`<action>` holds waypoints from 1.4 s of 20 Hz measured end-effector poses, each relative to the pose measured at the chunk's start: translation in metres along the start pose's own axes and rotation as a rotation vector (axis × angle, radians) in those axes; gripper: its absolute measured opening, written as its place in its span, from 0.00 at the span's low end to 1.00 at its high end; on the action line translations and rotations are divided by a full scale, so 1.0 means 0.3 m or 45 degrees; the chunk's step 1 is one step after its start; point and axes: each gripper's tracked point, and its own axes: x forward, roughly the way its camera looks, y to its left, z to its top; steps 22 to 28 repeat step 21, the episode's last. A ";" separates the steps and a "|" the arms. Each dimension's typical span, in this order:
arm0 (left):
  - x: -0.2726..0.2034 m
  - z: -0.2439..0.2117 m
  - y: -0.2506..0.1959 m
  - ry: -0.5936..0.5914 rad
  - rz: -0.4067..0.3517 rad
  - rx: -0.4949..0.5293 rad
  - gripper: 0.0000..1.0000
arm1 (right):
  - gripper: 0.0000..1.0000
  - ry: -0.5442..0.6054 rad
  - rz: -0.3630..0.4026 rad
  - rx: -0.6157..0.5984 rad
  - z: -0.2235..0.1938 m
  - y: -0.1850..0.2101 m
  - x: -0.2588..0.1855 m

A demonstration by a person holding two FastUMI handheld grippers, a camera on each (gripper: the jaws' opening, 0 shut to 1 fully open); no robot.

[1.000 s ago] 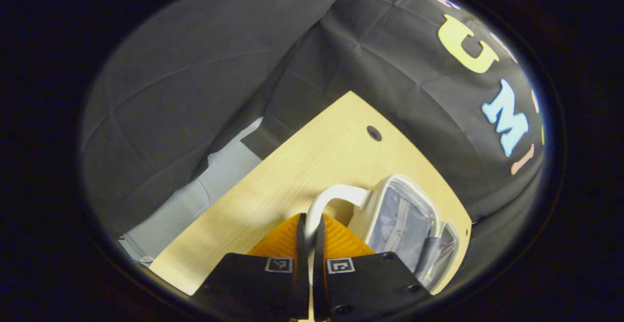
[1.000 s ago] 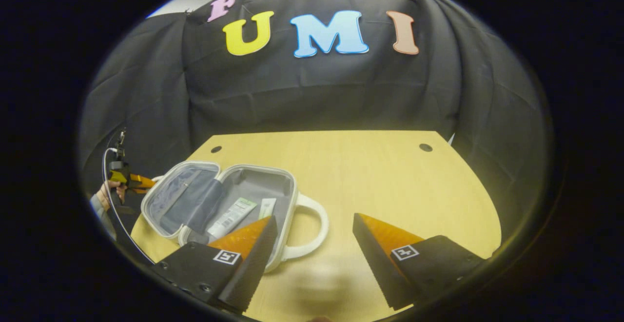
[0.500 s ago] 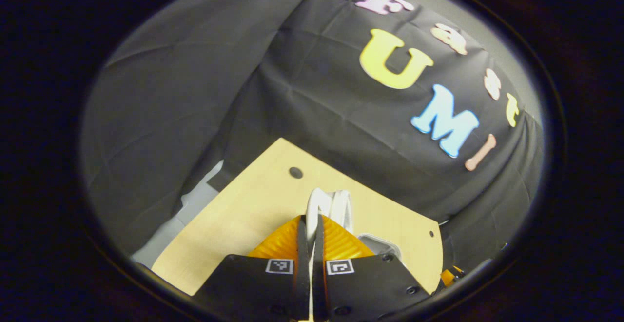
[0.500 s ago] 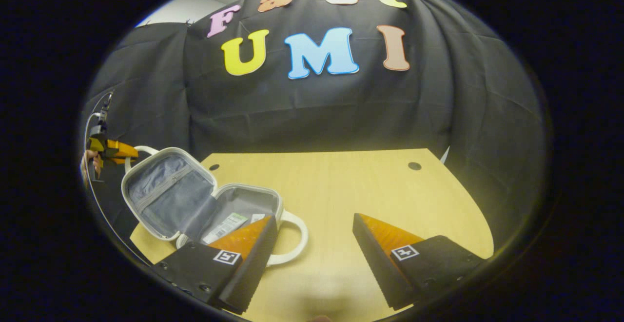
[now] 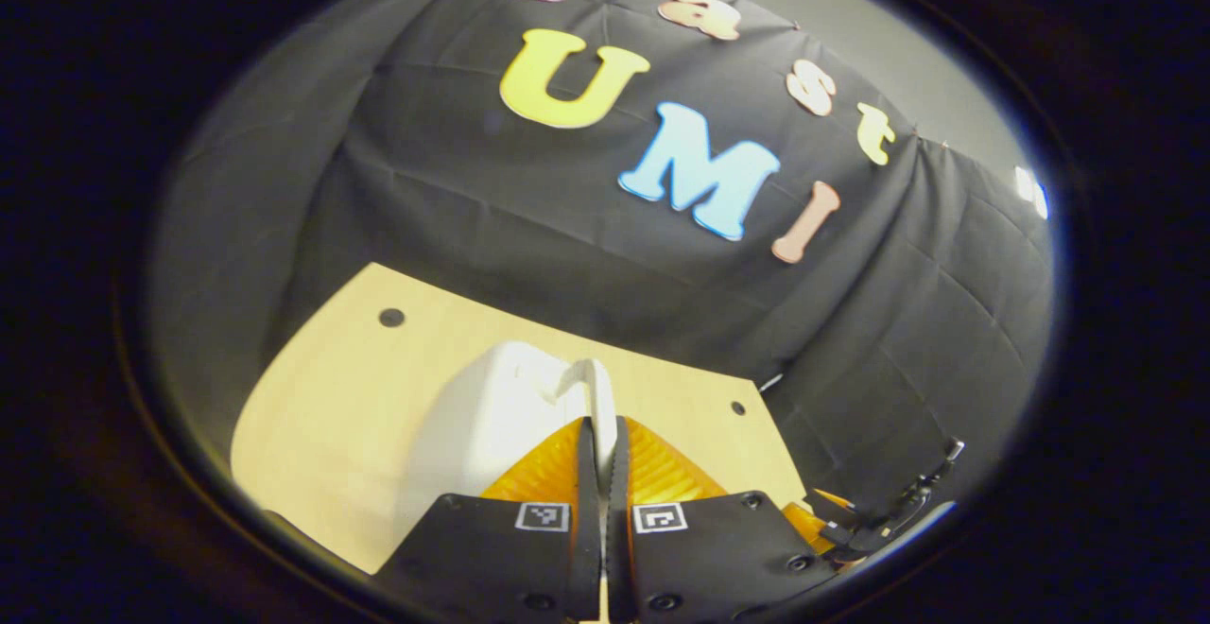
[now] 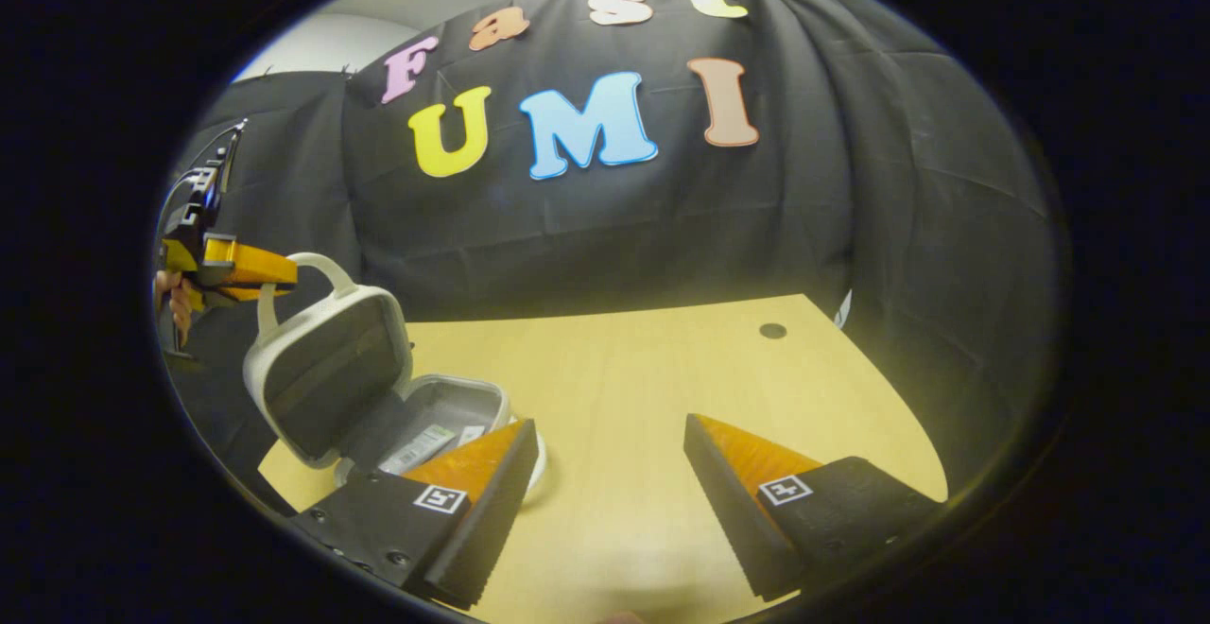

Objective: First open the suitcase, pack the skin care products into it, and then close the suitcase.

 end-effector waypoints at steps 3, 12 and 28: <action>0.117 -0.152 -0.126 0.092 -0.022 0.010 0.14 | 0.90 -0.006 -0.013 0.012 -0.004 -0.068 -0.016; 0.437 -0.665 -0.139 0.337 0.147 0.203 0.11 | 0.96 0.019 -0.003 -0.028 -0.048 -0.256 -0.052; 0.498 -0.742 -0.147 0.281 0.218 0.225 0.24 | 0.96 -0.008 0.067 -0.085 -0.020 -0.274 -0.091</action>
